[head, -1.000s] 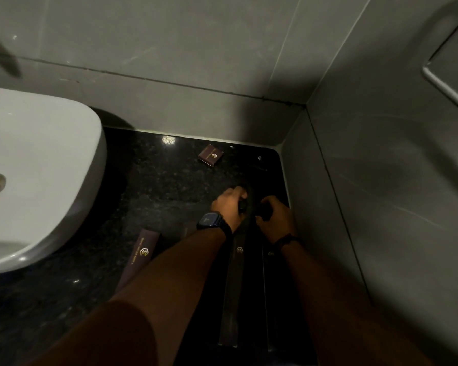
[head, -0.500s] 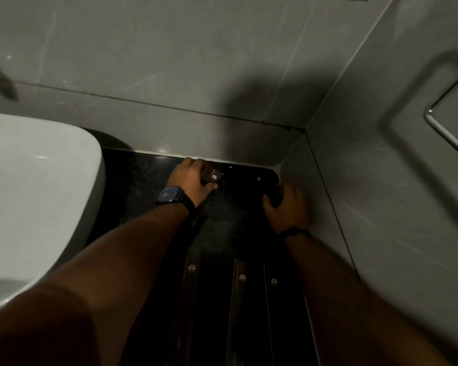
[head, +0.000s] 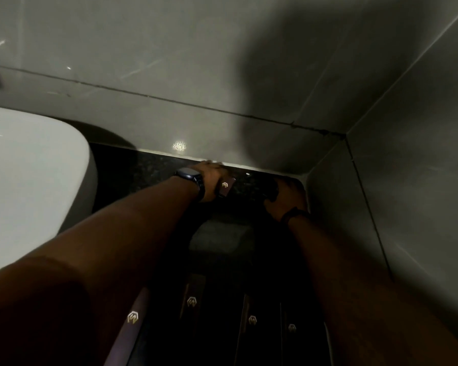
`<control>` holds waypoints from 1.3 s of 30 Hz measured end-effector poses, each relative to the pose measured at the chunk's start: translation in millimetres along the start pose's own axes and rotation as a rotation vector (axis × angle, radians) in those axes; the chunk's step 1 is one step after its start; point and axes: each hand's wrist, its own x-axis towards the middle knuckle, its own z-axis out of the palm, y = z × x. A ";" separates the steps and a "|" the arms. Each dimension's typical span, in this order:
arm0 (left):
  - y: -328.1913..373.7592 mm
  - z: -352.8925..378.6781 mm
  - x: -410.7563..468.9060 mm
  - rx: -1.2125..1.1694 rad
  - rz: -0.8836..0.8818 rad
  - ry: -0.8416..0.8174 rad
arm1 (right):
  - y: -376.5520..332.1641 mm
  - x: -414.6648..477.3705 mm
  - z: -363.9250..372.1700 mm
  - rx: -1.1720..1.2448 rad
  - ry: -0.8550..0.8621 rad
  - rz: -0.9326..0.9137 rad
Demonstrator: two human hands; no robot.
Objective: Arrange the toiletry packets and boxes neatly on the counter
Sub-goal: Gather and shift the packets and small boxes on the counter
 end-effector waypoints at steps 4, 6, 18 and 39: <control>-12.5 2.8 -23.7 0.004 -0.215 0.072 | -18.6 -5.1 6.7 0.006 -0.056 -0.001; -16.7 1.5 -39.5 0.016 -0.339 0.031 | -31.4 -12.1 9.8 -0.024 -0.079 -0.056; -31.9 -17.7 -87.3 0.132 -0.178 -0.178 | -96.3 -77.2 34.6 -0.147 -0.253 -0.313; -26.2 28.2 -161.9 -0.092 -0.282 -0.063 | -104.9 -155.5 46.4 -0.059 -0.072 -0.246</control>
